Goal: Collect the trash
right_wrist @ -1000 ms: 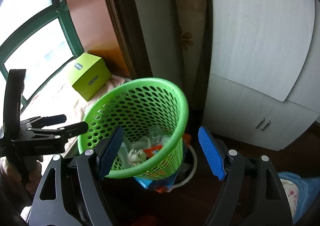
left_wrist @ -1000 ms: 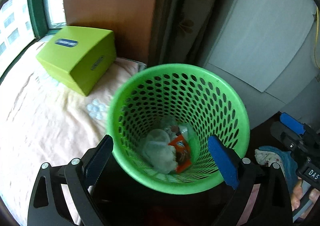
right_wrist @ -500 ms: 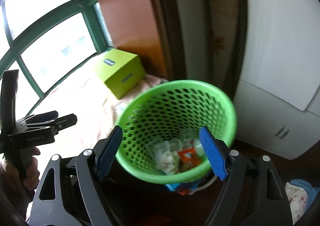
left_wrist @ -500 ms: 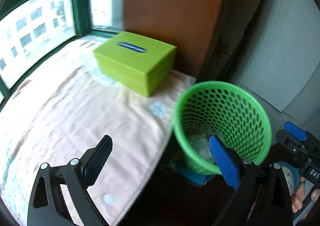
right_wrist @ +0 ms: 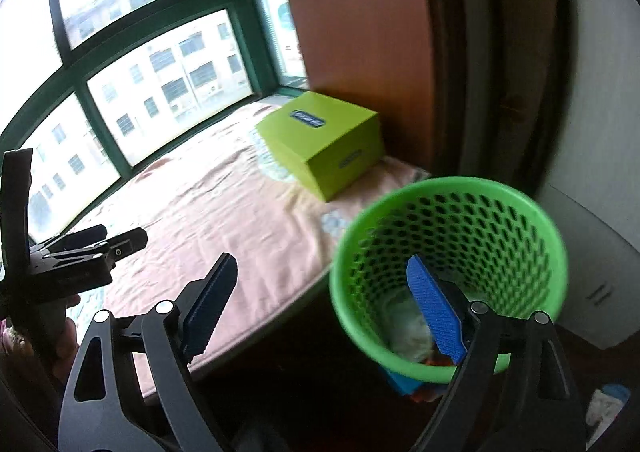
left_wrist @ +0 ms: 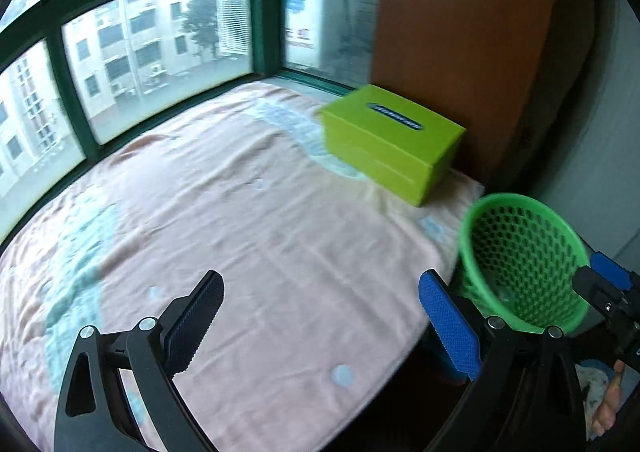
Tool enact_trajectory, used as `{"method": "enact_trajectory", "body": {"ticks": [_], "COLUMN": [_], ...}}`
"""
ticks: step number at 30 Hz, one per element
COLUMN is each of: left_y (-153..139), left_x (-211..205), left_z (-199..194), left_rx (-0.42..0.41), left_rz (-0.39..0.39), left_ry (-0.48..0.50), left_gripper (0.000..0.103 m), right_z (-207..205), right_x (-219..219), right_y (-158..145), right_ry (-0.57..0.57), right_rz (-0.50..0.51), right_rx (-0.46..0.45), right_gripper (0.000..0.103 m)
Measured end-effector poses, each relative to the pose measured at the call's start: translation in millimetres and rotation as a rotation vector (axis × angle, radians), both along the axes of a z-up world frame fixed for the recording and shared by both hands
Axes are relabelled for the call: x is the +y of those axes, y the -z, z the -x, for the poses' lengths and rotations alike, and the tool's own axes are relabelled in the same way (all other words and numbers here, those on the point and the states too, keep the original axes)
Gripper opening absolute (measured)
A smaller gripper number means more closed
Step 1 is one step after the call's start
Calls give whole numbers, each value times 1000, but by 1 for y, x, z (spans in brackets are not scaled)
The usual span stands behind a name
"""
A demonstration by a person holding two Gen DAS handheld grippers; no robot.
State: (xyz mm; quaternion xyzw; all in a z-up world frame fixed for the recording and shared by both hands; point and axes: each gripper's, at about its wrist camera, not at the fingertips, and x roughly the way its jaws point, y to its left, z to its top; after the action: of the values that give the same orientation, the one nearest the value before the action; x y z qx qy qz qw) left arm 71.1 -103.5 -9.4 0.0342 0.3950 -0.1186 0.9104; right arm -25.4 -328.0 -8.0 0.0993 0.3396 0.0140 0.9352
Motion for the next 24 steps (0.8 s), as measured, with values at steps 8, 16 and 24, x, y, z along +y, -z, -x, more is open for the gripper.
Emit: {"method": "enact_trajectory", "body": {"ticks": [8,16,24], "left_y": [-7,-7,-6], "left_x": [47,85,103], "left_z": [10,20,31], "left_rx": [-38,-32,-47], "left_rz": [-13,12,-44], "left_ry": [-104,-187,-248], "left_gripper": [96,96,96], "right_z": [-8,-8,-12], "right_x": [33,58,74], "right_y": [-1,-1,0], "right_ry": [-40,-59,-88], "right_rz": [32,79,86], "right_rx": [-12,-18,-23], "right_gripper": [90,92,94]}}
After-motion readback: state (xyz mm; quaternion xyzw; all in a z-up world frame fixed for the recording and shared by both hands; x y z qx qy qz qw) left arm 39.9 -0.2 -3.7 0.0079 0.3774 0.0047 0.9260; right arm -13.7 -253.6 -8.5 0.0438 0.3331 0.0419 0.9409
